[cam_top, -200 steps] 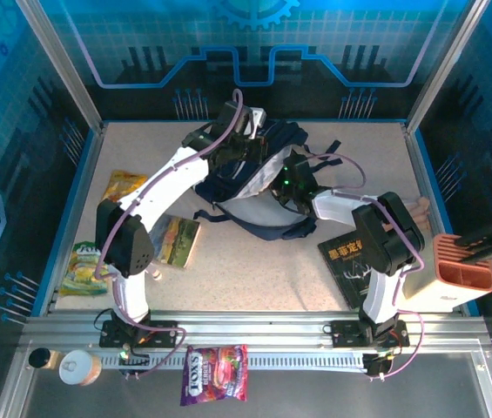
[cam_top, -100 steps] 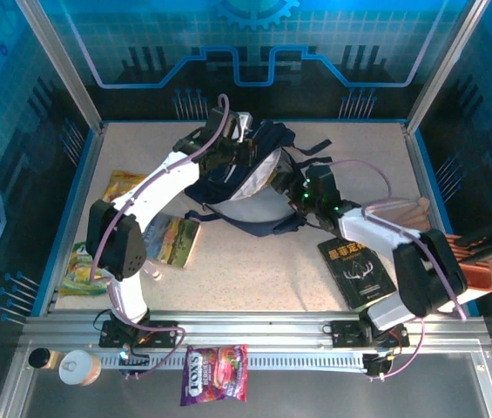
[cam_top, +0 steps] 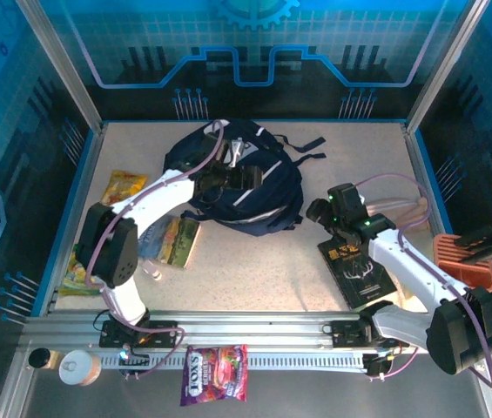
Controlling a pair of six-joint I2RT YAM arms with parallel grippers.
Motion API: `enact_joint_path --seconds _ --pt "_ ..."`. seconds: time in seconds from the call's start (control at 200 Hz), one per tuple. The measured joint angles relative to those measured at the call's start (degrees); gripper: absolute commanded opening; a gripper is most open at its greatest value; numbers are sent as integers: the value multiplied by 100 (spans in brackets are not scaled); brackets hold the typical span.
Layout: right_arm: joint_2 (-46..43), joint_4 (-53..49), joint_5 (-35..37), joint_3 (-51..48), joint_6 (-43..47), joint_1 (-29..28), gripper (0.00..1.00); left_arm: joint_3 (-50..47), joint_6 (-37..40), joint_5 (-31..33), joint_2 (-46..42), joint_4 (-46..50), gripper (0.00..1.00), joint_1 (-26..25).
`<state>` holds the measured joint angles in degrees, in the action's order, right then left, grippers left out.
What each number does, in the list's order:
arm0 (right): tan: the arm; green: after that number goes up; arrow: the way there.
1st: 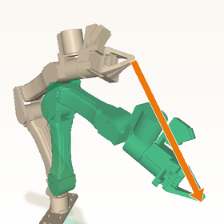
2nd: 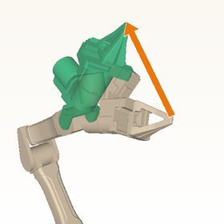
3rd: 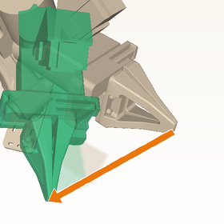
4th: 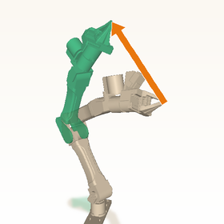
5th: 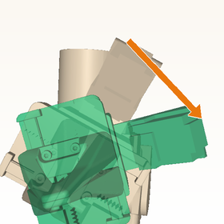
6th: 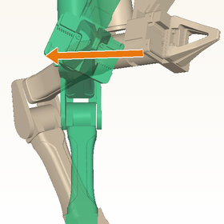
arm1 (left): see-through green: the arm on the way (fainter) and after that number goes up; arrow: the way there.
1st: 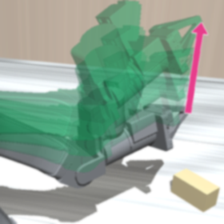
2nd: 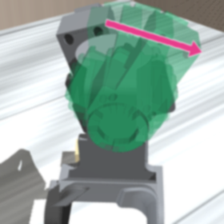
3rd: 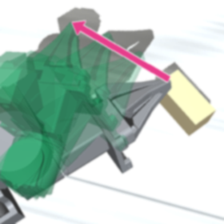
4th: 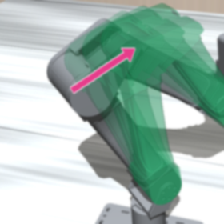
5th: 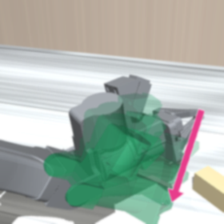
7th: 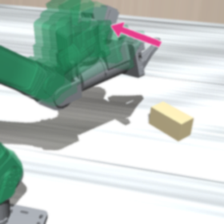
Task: Pack the student bag
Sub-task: Move the book to the middle-right of the table.
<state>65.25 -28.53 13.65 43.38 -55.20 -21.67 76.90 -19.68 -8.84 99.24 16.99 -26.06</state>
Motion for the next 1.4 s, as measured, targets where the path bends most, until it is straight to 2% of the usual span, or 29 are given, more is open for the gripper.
enact_joint_path --seconds 0.09,0.235,0.505,0.765,0.965,1.161,1.401 --pt "-2 -382 101 -39 24 11 88 -409 -197 33 -450 -205 99 55" --pt "2 -748 155 -284 -28 15 89 -992 -446 98 -1010 -570 99 219" --pt "234 -719 -190 -833 -715 -11 88 -1154 -599 92 -1097 -638 99 297" --pt "321 26 -332 -1082 -1646 -11 86 -1154 -946 -302 -1075 -750 99 297" --pt "1016 1178 -741 -817 -1982 90 85 -1143 -1421 -802 -719 -1023 99 247" --pt "1707 1567 -1132 -205 -1453 400 84 -964 -1838 -951 -330 -1047 99 -282" --pt "1270 734 -968 282 -15 793 85 -560 -2461 -951 149 -1095 95 -1224"
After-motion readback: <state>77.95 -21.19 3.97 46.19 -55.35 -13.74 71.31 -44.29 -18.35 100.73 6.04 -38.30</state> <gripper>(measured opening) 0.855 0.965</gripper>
